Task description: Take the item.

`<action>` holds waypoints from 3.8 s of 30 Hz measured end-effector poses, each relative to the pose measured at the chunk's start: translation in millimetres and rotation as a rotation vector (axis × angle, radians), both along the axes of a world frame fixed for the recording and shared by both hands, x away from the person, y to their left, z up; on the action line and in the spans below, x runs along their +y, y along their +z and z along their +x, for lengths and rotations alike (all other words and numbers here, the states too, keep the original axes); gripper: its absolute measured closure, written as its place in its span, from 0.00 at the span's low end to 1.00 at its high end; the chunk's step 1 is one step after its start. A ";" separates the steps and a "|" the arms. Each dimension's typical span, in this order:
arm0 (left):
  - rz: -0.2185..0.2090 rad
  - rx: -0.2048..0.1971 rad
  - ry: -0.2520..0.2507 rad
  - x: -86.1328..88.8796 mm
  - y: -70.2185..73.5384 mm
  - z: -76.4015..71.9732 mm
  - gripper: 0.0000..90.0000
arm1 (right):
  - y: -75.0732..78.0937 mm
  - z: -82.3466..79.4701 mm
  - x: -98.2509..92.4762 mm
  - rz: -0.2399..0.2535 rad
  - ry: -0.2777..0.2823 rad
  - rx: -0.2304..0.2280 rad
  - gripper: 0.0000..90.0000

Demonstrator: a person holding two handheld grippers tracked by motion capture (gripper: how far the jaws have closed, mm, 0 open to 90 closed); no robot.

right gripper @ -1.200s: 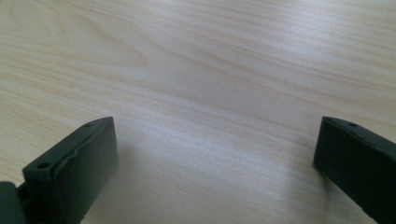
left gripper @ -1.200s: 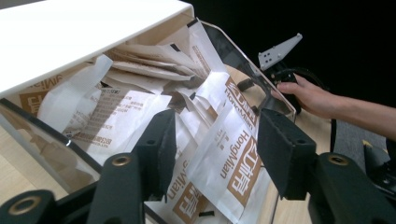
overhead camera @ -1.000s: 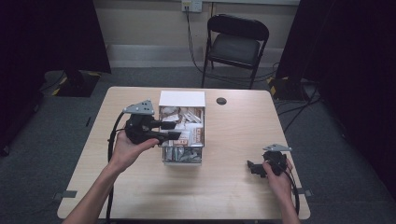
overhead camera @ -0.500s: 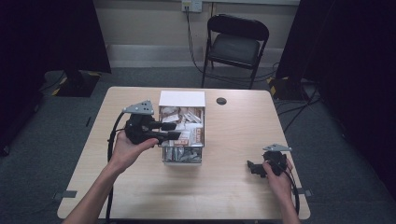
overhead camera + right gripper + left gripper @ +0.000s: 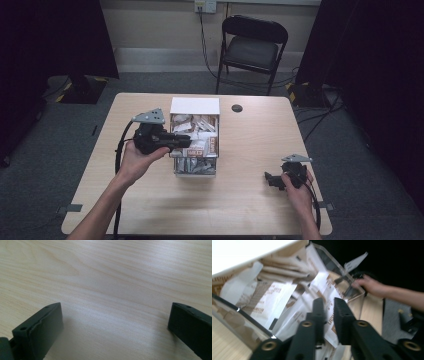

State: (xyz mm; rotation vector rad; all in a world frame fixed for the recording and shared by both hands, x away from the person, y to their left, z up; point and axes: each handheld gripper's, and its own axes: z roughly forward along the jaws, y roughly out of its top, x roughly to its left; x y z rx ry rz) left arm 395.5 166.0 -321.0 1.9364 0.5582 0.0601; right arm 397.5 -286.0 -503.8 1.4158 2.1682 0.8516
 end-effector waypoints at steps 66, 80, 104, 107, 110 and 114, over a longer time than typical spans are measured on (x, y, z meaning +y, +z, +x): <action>-0.042 0.002 -0.017 1.4 -1.7 -2.7 0.98 | 0.0 -0.8 0.4 0.000 -0.002 -0.001 0.00; -0.079 -0.023 0.022 11.5 6.7 -5.8 0.98 | 0.0 -0.8 0.4 0.000 -0.002 -0.001 0.00; -0.125 -0.056 0.035 25.7 20.9 -14.0 0.98 | 0.0 -0.8 0.3 0.000 -0.002 -0.001 0.00; -0.133 -0.061 0.036 28.2 22.9 -14.9 0.98 | 0.0 -0.8 0.3 0.000 -0.002 -0.001 0.00; -0.141 -0.065 0.040 31.9 25.0 -15.4 0.98 | 0.0 -0.8 0.3 0.000 -0.002 -0.001 0.00; -0.152 -0.076 0.046 38.1 29.1 -16.7 0.98 | 0.0 -0.8 0.3 0.000 -0.002 -0.001 0.00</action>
